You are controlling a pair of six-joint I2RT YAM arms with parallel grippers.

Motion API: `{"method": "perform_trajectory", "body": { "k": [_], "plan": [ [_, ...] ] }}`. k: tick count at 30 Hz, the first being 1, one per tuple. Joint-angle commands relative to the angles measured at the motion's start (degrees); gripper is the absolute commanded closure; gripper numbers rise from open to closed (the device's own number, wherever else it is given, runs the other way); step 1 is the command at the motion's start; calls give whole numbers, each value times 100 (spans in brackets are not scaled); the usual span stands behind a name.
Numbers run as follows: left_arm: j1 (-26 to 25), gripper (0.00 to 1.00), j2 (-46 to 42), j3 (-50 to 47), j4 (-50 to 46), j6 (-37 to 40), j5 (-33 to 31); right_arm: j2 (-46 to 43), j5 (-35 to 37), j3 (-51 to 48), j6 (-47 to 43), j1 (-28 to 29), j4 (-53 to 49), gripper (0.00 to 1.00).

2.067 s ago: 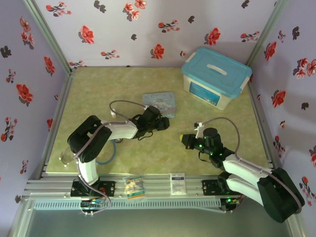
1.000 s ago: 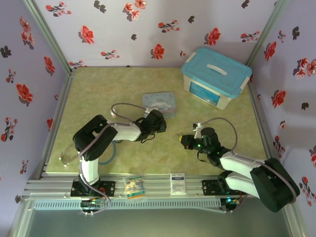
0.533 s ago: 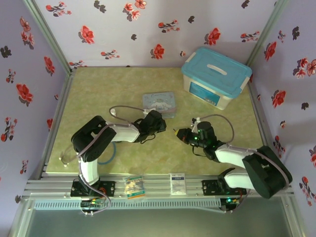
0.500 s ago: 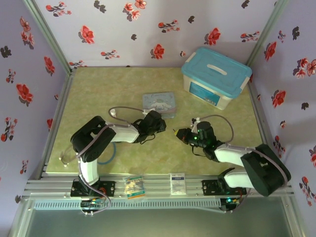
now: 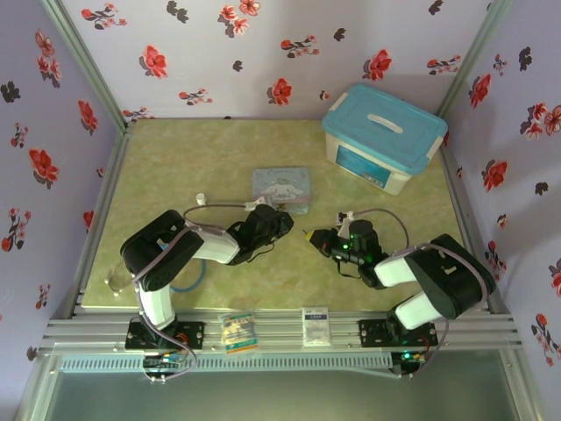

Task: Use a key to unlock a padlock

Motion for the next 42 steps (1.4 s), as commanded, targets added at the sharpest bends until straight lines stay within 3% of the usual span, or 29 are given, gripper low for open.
{"method": "perform_trajectory", "body": {
  "k": [1,7,9,30,42],
  "plan": [
    [-72,100,-143,56,949,-303,4,255,-252,-109,-51,-53,775,100],
    [-159,100,44,-12,1385,-549,-31,1549,-753,-107,543,-134,2485,100],
    [-177,100,146,-94,1727,-722,-43,1777,-748,-40,510,-128,2491,100],
    [-249,100,120,-397,2096,-895,-378,1384,-587,41,744,-132,2488,100],
    [-325,100,392,-431,2744,-1091,-177,1414,-636,257,826,-159,2487,100]
  ]
}}
